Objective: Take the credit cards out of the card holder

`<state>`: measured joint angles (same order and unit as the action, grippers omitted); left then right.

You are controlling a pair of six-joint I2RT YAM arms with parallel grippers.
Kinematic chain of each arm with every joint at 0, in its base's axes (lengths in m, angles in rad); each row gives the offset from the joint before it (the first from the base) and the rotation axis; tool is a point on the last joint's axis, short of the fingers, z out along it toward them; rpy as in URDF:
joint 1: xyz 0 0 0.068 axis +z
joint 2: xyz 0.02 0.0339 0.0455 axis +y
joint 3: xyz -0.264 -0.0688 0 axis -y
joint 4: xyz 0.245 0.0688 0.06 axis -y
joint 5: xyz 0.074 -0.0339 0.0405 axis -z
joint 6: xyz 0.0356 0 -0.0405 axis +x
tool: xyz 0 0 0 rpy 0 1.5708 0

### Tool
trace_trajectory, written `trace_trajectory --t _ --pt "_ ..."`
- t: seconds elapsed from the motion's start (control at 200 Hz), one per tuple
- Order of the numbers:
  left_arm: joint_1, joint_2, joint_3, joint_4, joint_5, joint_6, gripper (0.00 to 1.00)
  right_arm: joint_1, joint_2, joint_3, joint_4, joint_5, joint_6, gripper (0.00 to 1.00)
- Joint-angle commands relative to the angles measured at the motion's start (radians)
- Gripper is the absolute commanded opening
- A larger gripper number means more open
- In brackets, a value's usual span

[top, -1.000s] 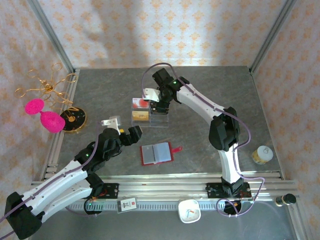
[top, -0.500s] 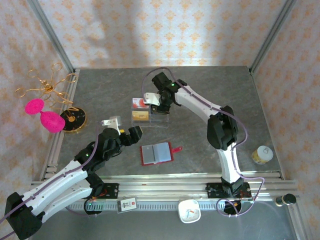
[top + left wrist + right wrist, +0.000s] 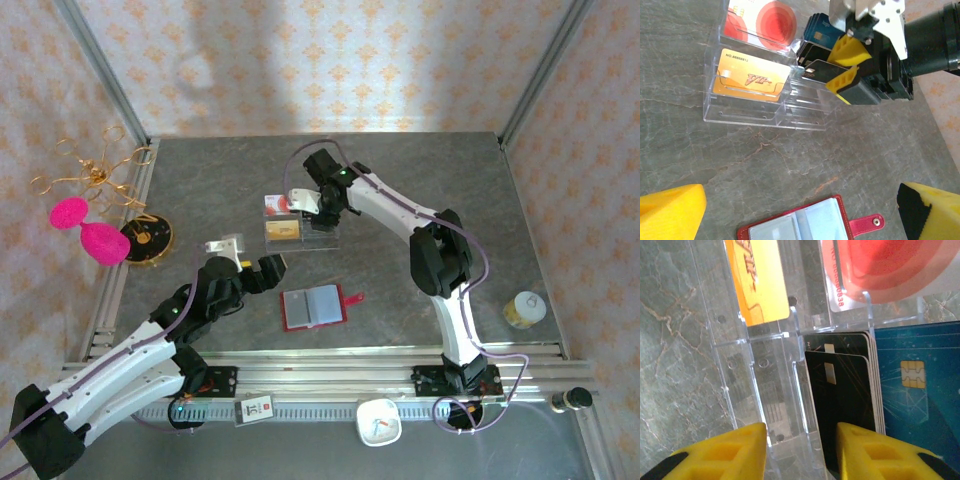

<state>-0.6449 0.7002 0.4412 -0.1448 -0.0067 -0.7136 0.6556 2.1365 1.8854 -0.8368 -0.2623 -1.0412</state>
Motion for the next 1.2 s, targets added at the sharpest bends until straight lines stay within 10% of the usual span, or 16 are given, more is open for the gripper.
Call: trace_trajectory --t 0.0,0.42,0.726,1.196 --pt "0.011 -0.002 -0.012 0.040 0.026 -0.014 0.99 -0.001 -0.028 0.047 0.032 -0.035 0.045 0.42" --pt "0.013 -0.041 -0.060 0.115 0.056 -0.037 0.99 0.006 -0.238 -0.103 0.333 -0.082 0.386 0.49" --pt "0.013 -0.049 -0.102 0.094 0.007 -0.075 0.99 0.032 -0.386 -0.463 0.606 0.028 1.052 0.00" --pt "0.013 -0.123 -0.138 0.080 0.004 -0.081 0.99 0.058 -0.193 -0.393 0.476 0.270 1.113 0.00"
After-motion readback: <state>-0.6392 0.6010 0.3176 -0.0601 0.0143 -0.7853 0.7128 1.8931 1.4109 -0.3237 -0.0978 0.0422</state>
